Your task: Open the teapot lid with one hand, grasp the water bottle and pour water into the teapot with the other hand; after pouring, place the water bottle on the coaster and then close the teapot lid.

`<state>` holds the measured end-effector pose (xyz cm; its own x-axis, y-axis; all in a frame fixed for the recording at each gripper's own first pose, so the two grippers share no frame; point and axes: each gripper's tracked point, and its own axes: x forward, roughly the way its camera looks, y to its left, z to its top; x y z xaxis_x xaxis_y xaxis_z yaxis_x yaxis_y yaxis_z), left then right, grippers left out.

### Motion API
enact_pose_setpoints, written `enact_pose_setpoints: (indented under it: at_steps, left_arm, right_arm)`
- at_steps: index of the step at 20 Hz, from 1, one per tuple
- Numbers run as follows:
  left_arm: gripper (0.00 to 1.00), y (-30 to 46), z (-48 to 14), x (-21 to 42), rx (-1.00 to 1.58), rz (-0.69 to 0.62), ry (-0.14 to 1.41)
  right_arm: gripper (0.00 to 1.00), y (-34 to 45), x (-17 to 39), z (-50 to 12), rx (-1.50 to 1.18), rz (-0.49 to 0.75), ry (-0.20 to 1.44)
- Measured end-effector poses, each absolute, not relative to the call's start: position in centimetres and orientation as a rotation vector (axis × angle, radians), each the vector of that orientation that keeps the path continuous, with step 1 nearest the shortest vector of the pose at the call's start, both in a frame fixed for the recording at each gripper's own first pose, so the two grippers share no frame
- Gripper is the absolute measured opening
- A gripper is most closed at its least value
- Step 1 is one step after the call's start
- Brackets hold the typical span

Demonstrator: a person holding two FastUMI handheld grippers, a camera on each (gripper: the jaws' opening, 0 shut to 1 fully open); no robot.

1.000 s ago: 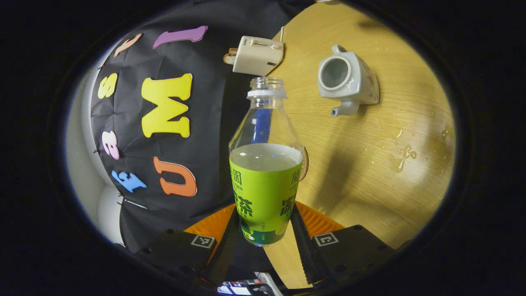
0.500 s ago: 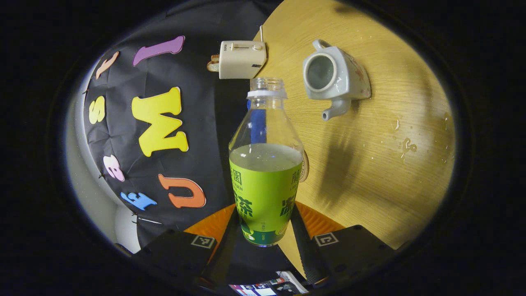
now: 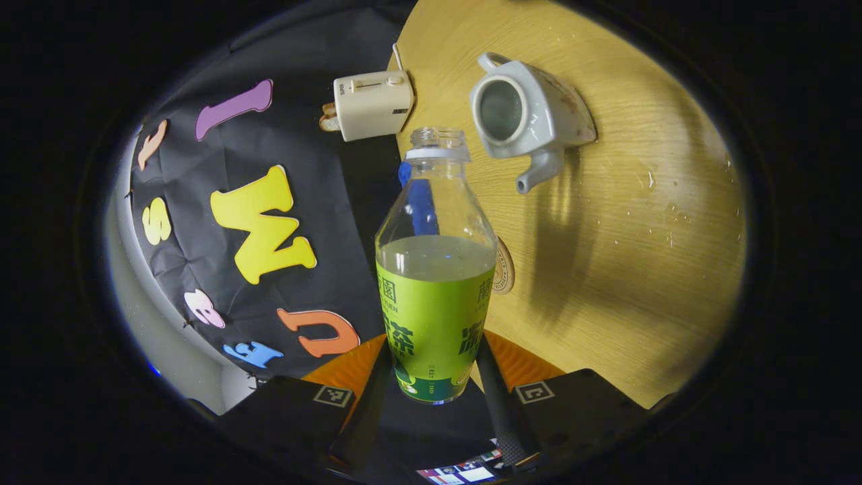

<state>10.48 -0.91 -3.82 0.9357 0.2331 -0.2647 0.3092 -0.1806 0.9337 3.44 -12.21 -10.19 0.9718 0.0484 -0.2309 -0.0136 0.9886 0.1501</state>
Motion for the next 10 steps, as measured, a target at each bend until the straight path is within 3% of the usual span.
enact_pose_setpoints:
  at_steps: [10]
  left_arm:
    - [0.72, -1.6, -2.6, 11.6, 1.857, -0.055, 0.374]
  right_arm:
    - [0.0, -12.9, 3.2, -10.3, 0.156, 0.021, 0.23]
